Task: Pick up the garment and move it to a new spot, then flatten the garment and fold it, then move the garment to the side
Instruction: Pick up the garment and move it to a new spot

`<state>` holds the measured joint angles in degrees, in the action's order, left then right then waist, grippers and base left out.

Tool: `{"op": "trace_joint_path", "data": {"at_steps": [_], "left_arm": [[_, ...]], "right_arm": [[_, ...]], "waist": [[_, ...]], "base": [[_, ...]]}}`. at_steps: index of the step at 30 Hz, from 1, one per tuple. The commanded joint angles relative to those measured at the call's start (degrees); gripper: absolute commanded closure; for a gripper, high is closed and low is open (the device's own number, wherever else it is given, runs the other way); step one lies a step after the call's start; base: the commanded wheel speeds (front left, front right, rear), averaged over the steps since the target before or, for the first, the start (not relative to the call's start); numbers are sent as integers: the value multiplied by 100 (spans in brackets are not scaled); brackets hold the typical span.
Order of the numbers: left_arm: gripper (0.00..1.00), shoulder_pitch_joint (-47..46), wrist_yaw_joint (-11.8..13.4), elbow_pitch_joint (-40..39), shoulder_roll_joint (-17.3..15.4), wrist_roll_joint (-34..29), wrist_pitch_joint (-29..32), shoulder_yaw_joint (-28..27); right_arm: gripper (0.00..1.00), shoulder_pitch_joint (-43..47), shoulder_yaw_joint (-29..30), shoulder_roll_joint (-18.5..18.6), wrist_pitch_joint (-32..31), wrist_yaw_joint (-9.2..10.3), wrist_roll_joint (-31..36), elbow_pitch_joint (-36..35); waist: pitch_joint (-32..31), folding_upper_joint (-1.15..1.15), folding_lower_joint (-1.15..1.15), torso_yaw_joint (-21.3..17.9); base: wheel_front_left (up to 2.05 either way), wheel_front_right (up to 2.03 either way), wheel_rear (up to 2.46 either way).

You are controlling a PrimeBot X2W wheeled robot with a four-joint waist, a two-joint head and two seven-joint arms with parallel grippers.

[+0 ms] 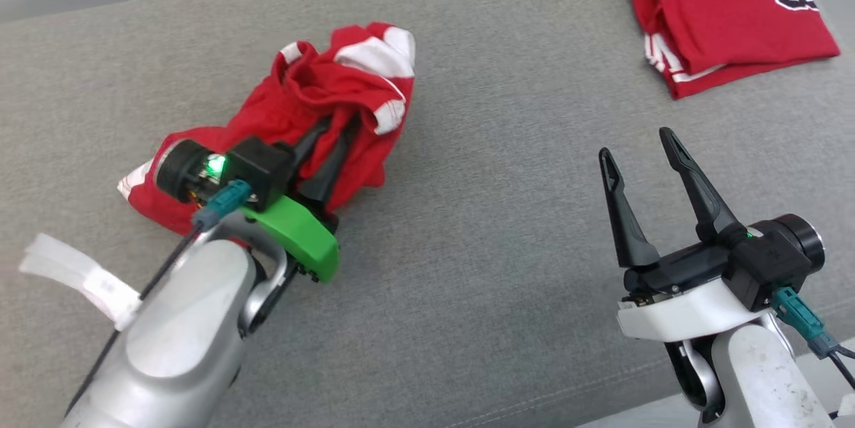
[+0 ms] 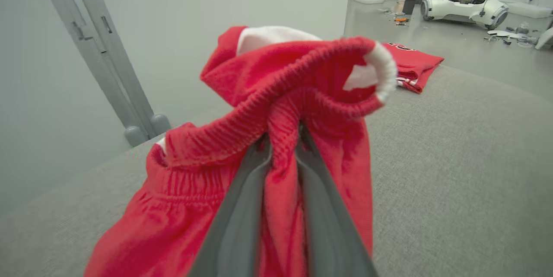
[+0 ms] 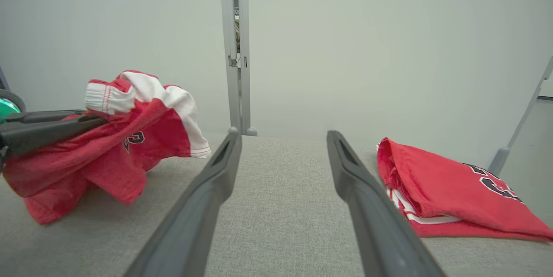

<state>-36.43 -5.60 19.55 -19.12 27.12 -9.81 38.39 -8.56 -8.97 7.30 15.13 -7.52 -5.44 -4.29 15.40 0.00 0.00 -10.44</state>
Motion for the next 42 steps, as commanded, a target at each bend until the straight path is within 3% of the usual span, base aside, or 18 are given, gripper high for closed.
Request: {"op": "trace_joint_path", "data": {"at_steps": [1, 9, 10, 11, 12, 18, 29, 37, 42], "left_arm": [[100, 38, -38, 127, 32, -119, -22, 100], [100, -72, -96, 1273, 403, -472, -113, 755], [89, -77, -99, 1406, 457, -495, -159, 802], [4, -78, -100, 1525, 512, -488, -201, 836], [0, -52, -91, 1651, 598, -450, -260, 837], [0, 291, 154, 1799, 938, -300, -523, 557], [0, 2141, 1096, -278, 911, -573, -536, -839], [0, 3393, 1392, -1331, 1023, -1136, -531, -1675], [0, 4024, 1362, -2109, 1243, -1506, -532, -2240]], "right_arm": [[0, -53, -20, -54, -1, 7, -10, -48], [0, -155, -54, -190, -1, 7, 52, -62], [0, -157, -46, -192, -1, 7, 58, -54], [0, -160, -45, -197, -1, 7, 60, -43], [0, -173, -91, -186, -1, 7, 89, -33], [0, -73, -391, -205, -1, 7, 70, 141], [0, 452, -397, -252, -1, 7, -66, 479], [0, 811, -170, -312, 0, 7, 26, 685], [0, 927, -72, -345, -1, 7, -21, 757]], "waist": [[114, 0, 0, -441], [484, 0, 0, -509], [481, 0, 0, -490], [465, 0, 0, -467], [428, 0, 0, -434], [-84, 0, 0, -162], [-1083, 0, 0, 685], [-1505, 0, 0, 1005], [-1639, 0, 0, 1026]], "base": [[0, 0, 0], [0, 0, 0], [0, 0, 0], [0, 0, 0], [0, 0, 0], [0, 0, 0], [0, 0, 0], [0, 0, 0], [0, 0, 0]]}}
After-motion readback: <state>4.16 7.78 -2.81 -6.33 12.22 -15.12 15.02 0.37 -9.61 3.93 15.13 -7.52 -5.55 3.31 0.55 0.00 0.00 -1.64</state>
